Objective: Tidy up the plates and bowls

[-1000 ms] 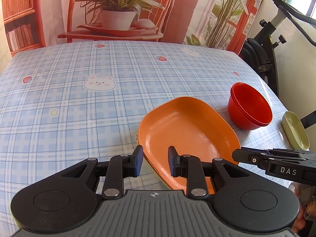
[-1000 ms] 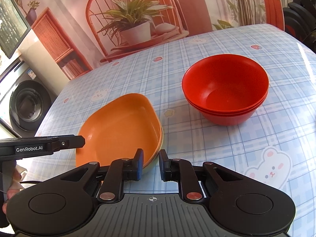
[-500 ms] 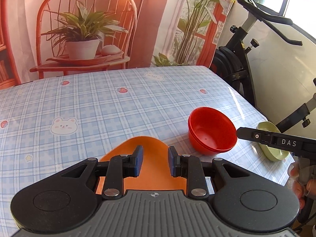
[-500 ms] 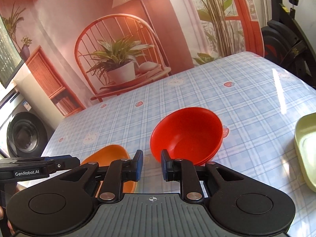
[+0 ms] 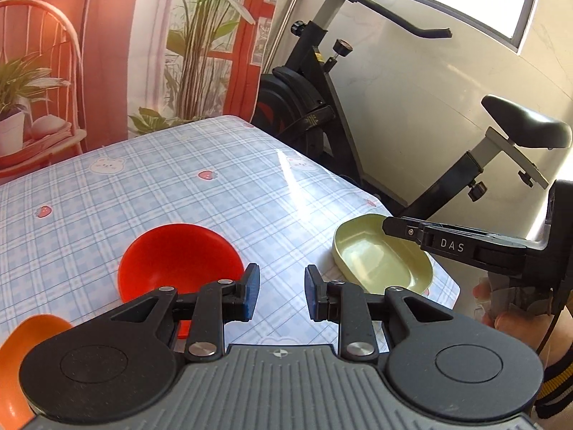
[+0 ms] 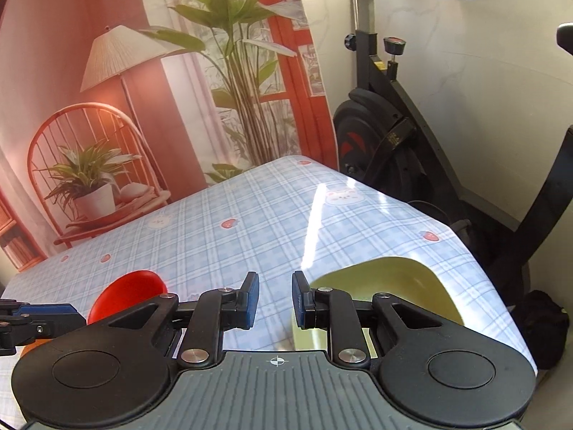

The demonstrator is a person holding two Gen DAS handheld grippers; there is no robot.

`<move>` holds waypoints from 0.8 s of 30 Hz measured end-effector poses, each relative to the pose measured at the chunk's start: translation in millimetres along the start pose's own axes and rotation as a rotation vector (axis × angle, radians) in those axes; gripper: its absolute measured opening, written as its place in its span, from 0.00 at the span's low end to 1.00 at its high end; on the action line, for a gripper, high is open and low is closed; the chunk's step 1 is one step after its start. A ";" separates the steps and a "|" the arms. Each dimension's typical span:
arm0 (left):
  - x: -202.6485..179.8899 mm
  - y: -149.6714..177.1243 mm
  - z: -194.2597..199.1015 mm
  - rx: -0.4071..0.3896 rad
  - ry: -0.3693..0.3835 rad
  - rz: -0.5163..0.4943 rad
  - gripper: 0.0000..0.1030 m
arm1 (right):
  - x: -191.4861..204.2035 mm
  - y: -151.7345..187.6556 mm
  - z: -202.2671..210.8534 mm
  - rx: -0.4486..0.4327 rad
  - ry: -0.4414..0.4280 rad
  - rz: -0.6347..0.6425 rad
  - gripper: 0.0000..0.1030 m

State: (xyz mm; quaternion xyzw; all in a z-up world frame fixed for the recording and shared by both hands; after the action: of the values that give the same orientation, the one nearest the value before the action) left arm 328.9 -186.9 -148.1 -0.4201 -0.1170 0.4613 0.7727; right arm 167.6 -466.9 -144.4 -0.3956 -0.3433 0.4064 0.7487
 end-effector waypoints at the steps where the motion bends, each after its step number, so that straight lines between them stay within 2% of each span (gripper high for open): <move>1: -7.2 -1.4 -9.0 0.007 0.011 -0.009 0.27 | -8.6 1.2 0.2 -0.005 0.028 0.004 0.19; 8: -34.1 2.2 -61.6 0.090 0.084 -0.001 0.30 | -59.9 9.4 -3.3 -0.017 0.161 -0.028 0.19; 11: -35.0 6.0 -76.1 0.119 0.090 0.021 0.30 | -75.1 12.6 -9.5 -0.014 0.208 -0.024 0.19; 15: -37.5 9.9 -95.2 0.142 0.088 0.034 0.31 | -92.7 17.4 -19.7 0.002 0.234 -0.052 0.19; 24: -52.3 14.2 -124.6 0.183 0.093 -0.014 0.31 | -107.5 31.8 -34.1 0.048 0.236 -0.084 0.19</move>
State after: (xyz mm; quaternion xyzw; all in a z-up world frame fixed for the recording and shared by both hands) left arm 362.5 -293.6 -225.2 -0.3679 -0.0410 0.4447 0.8156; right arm 138.8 -560.8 -208.2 -0.4077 -0.2593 0.3336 0.8094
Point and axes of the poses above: each gripper's, at about its wrist camera, not at the fingertips, and z roughly against the way its jaws point, x to its left, y to its underside, the point moved 3 cm from there along -z, roughly the way its jaws point, and after that the axes turned 1 degree about -x, right-handed, at the moved point
